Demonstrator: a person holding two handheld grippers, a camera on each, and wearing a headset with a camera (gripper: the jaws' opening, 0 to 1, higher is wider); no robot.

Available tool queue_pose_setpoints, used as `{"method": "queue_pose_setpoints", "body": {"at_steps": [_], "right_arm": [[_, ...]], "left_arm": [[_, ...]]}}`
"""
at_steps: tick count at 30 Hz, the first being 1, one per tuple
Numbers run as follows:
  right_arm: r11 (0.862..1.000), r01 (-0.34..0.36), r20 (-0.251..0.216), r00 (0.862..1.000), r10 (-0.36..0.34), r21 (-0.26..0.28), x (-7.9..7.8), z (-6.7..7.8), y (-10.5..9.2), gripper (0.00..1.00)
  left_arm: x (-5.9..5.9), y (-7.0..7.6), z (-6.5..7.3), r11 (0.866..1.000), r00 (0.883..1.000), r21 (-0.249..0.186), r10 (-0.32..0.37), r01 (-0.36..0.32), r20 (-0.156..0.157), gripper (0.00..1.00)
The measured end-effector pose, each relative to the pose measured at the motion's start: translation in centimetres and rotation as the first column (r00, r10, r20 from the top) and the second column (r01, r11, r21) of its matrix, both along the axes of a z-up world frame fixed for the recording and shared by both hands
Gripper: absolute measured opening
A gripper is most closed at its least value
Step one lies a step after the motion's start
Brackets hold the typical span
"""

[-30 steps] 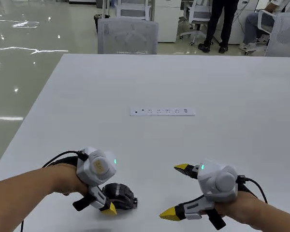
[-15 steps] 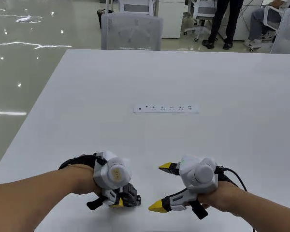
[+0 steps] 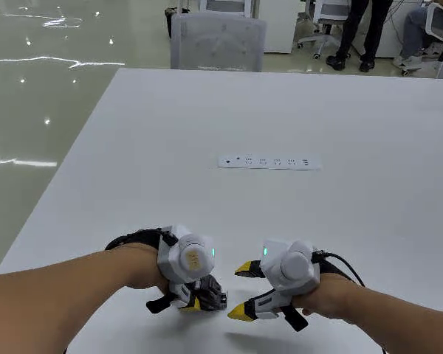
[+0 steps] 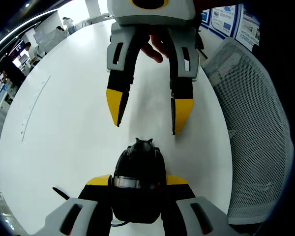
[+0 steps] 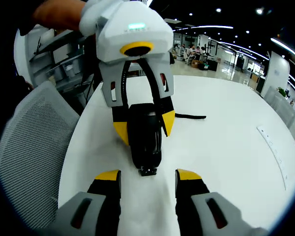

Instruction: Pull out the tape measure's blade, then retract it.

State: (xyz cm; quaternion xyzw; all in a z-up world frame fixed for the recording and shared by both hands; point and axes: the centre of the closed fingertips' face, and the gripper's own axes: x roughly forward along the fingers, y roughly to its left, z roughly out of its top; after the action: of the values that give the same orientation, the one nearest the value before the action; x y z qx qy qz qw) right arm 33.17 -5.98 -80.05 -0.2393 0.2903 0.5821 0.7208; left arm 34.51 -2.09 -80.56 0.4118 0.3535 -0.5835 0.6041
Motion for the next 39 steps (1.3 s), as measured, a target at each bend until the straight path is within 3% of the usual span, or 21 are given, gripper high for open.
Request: {"method": "queue_pose_setpoints", "body": {"at_steps": [6, 15, 18, 20, 21, 23, 37, 39], "right_arm": [[0.999, -0.021, 0.003, 1.000, 0.021, -0.039, 0.1, -1.4, 0.5, 0.29], [0.996, -0.048, 0.009, 0.999, 0.049, -0.078, 0.5, -2.0, 1.3, 0.15], [0.995, -0.053, 0.005, 0.999, 0.054, -0.087, 0.5, -2.1, 1.3, 0.14], [0.995, -0.021, -0.027, 0.999, 0.019, -0.097, 0.4, -2.1, 1.3, 0.13], [0.994, -0.034, -0.026, 0.999, 0.031, -0.108, 0.4, -2.1, 1.3, 0.12], [0.987, -0.081, 0.022, 0.996, 0.084, -0.136, 0.3, -2.1, 1.2, 0.11], [0.988, -0.052, -0.021, 0.999, 0.049, -0.148, 0.4, -2.2, -0.3, 0.11], [0.984, -0.078, 0.006, 0.997, 0.080, -0.158, 0.2, -2.2, 0.0, 0.13]], "left_arm": [[0.0, 0.0, -0.1, 1.000, 1.000, -0.014, 0.006, -0.006, -0.006, 0.35], [-0.1, 0.0, -0.1, 1.000, 1.000, -0.010, 0.007, -0.007, -0.011, 0.35], [-0.1, -0.1, -0.1, 1.000, 1.000, -0.010, 0.008, -0.008, -0.009, 0.35], [0.0, -0.1, -0.1, 1.000, 1.000, -0.012, 0.010, -0.010, -0.010, 0.35], [-0.1, 0.0, -0.1, 1.000, 1.000, -0.010, 0.005, -0.006, -0.010, 0.35], [-0.1, -0.1, -0.2, 1.000, 1.000, -0.005, 0.000, 0.000, -0.008, 0.35], [0.1, -0.2, -0.2, 1.000, 1.000, -0.004, 0.020, -0.020, -0.011, 0.35], [0.1, -0.2, -0.2, 1.000, 1.000, -0.003, 0.019, -0.019, -0.012, 0.35]]}}
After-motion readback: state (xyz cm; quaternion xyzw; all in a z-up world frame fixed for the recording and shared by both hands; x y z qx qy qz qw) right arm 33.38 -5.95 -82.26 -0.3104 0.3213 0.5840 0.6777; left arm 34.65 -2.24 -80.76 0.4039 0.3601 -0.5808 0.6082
